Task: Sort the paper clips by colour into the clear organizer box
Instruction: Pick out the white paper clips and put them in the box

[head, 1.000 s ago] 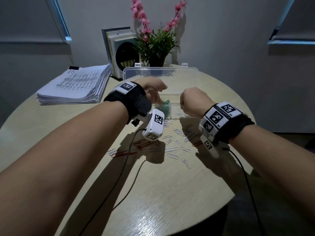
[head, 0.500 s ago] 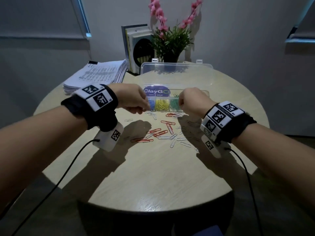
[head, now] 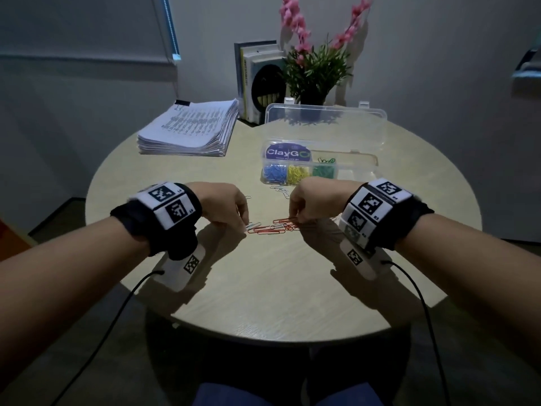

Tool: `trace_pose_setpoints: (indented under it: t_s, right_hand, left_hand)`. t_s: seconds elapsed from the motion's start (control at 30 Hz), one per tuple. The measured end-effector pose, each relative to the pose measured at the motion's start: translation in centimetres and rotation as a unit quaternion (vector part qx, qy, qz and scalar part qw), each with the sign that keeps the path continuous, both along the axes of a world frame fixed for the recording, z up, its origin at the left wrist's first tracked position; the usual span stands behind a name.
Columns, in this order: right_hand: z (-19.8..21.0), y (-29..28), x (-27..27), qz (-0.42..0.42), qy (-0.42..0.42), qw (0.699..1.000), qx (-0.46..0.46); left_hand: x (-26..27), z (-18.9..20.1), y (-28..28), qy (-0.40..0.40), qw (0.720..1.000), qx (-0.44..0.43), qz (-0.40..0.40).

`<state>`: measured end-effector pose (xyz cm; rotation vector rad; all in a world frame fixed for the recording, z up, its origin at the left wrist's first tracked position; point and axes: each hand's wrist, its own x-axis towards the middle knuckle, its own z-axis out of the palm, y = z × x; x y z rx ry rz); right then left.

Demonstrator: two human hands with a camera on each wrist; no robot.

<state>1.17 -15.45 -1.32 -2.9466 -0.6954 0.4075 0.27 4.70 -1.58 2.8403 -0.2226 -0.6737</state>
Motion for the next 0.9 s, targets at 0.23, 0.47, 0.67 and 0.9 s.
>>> trace_pose_setpoints:
  t_s: [0.23, 0.47, 0.67, 0.9]
  right_hand:
    - [0.1, -0.5, 1.1, -0.038, -0.016, 0.999, -0.012]
    - [-0.7, 2.5, 1.8, -0.038, -0.041, 0.998, 0.006]
    - [-0.3, 4.2, 3.2, -0.031, -0.036, 0.995, -0.087]
    - [-0.9, 5.2, 3.5, 0.019, -0.042, 0.996, -0.07]
  left_hand:
    - [0.4, -0.5, 1.8, -0.065, 0.992, 0.096, 0.058]
    - [-0.3, -1.1, 1.2, -0.086, 0.995, 0.034, 0.033]
    - [-0.5, -1.3, 0.9, -0.1, 0.994, -0.017, 0.029]
    - [-1.0, -1.7, -0.1, -0.118, 0.993, -0.023, -0.015]
